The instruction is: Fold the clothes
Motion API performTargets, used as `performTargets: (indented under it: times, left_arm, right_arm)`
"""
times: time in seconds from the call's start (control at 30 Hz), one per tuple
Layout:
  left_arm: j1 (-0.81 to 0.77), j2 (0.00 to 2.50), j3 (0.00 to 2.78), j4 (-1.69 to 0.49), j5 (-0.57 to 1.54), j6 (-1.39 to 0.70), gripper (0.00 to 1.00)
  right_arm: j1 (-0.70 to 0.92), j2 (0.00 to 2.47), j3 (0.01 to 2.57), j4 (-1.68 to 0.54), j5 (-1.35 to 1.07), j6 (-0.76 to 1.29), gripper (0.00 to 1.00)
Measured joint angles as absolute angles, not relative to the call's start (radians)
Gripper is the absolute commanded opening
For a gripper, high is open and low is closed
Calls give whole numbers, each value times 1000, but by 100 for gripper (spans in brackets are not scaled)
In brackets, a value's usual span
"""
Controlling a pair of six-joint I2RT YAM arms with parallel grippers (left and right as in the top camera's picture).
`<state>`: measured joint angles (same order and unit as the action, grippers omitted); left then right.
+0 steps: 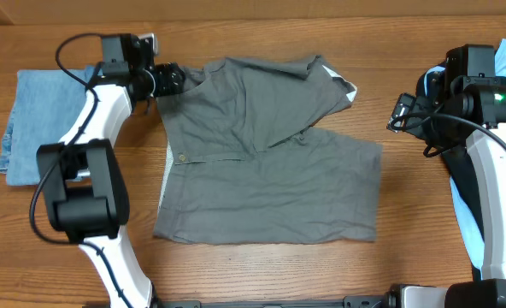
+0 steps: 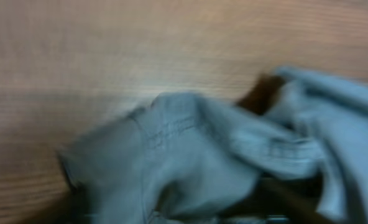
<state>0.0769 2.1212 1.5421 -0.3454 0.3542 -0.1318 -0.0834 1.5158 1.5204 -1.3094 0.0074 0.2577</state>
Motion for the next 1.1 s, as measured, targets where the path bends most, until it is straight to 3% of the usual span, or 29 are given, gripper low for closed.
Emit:
performTargets:
  times: [0.23, 0.5, 0.63, 0.77, 0.83, 0.87, 0.9, 0.93, 0.97, 1.1]
  left_arm:
    - [165, 2154, 1671, -520, 423, -204, 100]
    - [183, 1846, 1853, -937, 427, -285, 100]
    - [183, 1818, 1855, -1078, 419, -302, 100]
    - [183, 1824, 1852, -1086, 414, -310, 100]
    - [183, 1824, 1852, -1086, 414, -312, 100]
    - [183, 1824, 1852, -1086, 414, -313, 100]
    - [183, 1824, 1852, -1086, 414, -313, 100]
    - [183, 1824, 1852, -1085, 414, -313, 100]
    - [183, 1824, 1852, -1085, 414, -313, 100]
    - [183, 1824, 1852, -1086, 414, -313, 100]
  right_arm:
    - [-83, 1516, 1520, -1310, 7, 257, 100]
    - [-84, 1516, 1520, -1298, 8, 258, 100]
    - [-84, 1516, 1518, -1057, -5, 268, 100]
    - [-84, 1517, 1518, -1003, -39, 280, 99]
    - [-84, 1517, 1518, -1026, -53, 267, 86]
    - [-83, 1517, 1518, -1010, -75, 229, 73]
    - [-83, 1517, 1518, -991, -99, 194, 55]
    - [-82, 1519, 1518, -977, -123, 157, 20]
    - [-76, 1529, 1518, -949, -177, 89, 4]
    - [33, 1640, 1519, -845, -237, -32, 4]
